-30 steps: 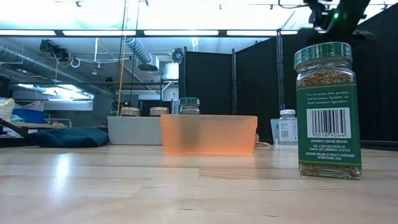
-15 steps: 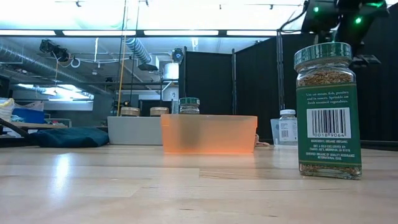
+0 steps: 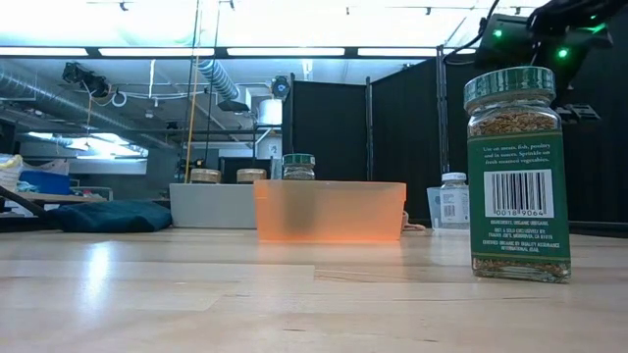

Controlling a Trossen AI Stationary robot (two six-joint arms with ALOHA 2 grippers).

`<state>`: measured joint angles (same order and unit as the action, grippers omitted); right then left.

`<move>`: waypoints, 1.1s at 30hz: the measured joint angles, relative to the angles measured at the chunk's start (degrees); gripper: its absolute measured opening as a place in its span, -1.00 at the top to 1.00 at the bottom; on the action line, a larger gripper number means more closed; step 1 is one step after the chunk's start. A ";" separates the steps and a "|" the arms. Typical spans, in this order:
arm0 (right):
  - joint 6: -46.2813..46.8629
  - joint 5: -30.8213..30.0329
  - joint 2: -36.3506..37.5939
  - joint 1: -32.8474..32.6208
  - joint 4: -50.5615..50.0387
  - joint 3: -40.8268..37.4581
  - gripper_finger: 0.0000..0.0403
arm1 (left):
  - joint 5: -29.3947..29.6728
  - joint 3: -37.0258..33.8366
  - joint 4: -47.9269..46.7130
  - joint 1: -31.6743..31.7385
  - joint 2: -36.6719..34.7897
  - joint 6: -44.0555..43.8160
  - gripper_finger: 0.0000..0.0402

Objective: Sort spices by type
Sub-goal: Put the white seasoning bottle into the transparent bin

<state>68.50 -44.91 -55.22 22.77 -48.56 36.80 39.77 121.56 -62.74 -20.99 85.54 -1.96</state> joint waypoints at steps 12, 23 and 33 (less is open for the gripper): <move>-19.69 5.77 0.00 3.88 6.01 0.00 -0.03 | 0.24 0.00 -0.04 0.04 0.68 0.07 -0.44; -23.69 7.93 0.02 5.28 6.74 -0.53 -0.03 | 0.44 0.00 -0.04 0.04 0.70 -0.17 -0.44; -18.69 8.63 -0.02 5.58 9.66 -6.77 -0.03 | 0.44 0.00 -0.01 0.04 0.72 -0.22 -0.44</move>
<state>49.82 -36.27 -55.24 28.35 -38.90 30.03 40.21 121.56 -62.75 -20.95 86.26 -2.17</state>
